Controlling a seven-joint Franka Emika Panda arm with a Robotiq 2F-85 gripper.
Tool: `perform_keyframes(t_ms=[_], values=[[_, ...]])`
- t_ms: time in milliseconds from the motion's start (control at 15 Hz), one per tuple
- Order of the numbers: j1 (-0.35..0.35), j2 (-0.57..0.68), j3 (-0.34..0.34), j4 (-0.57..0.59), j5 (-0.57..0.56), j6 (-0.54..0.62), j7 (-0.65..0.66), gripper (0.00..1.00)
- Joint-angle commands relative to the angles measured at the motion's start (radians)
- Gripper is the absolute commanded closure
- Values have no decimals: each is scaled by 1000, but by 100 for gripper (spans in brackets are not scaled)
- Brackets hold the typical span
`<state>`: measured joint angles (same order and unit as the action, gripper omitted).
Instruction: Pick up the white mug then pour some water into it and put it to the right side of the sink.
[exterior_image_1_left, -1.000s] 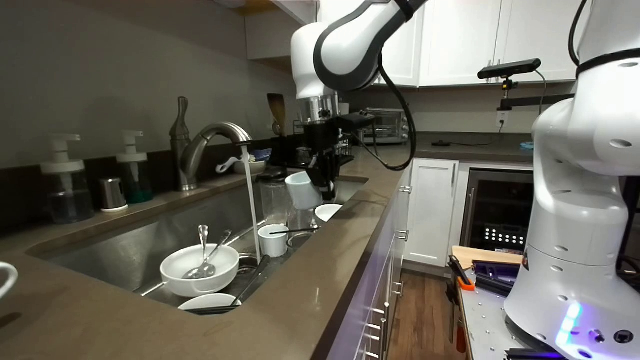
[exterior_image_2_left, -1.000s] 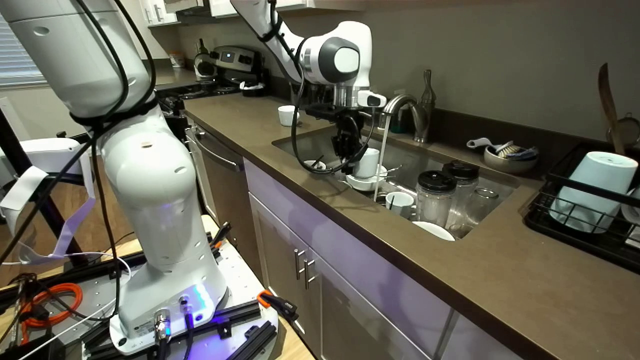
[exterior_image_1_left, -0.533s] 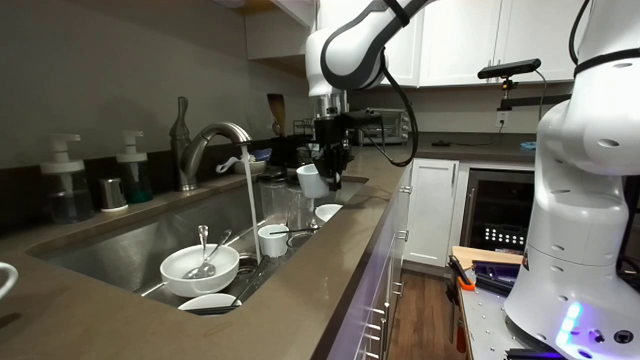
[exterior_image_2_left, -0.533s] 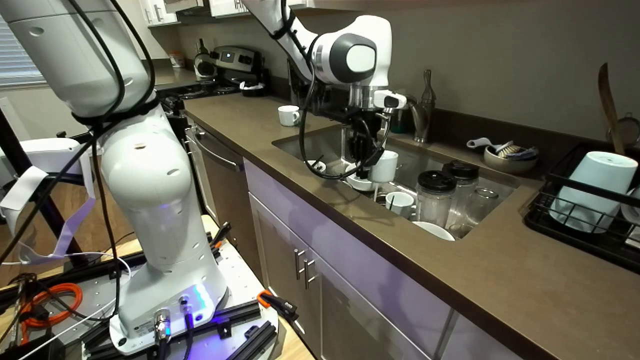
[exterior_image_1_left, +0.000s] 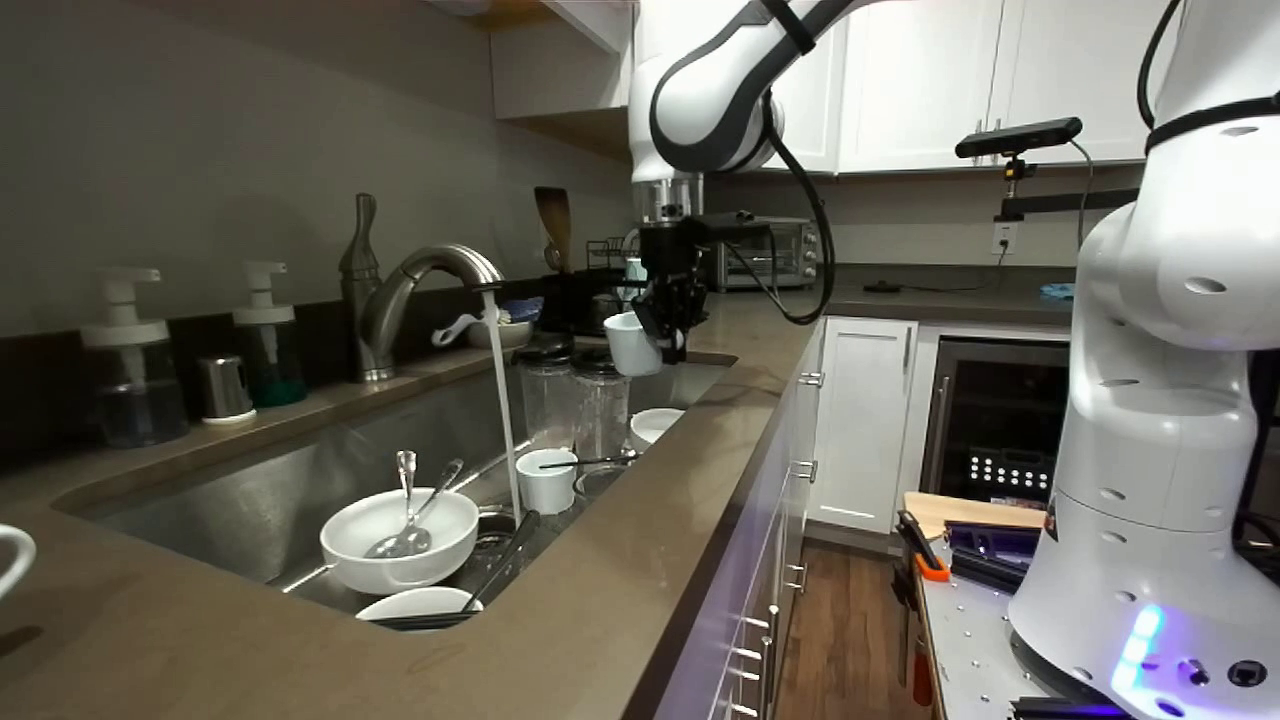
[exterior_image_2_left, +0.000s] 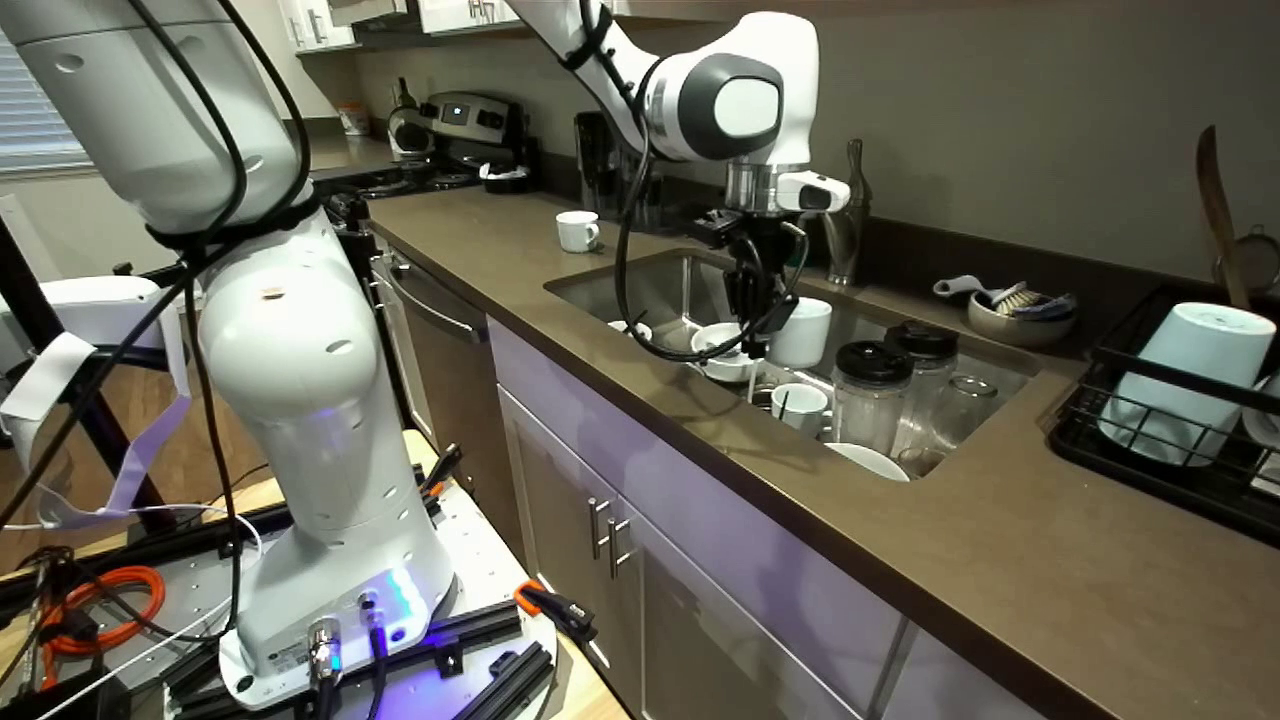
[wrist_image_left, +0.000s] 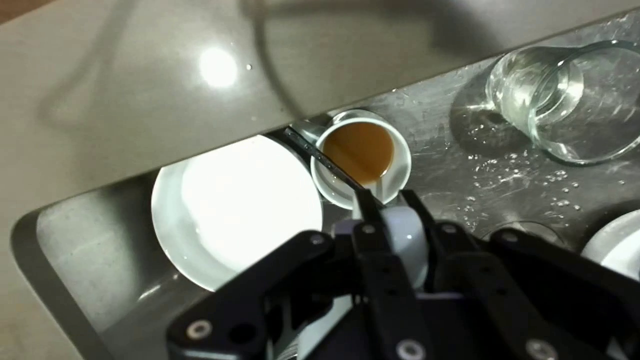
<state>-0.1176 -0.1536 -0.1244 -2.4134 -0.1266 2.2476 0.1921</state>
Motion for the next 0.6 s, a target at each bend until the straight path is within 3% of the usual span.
perform_keyframes(t_ms=[0,533], values=[[-22,-21,-15,11,31,24,-12,94],[-58,-45,-74,-32,98,72,-43,94]])
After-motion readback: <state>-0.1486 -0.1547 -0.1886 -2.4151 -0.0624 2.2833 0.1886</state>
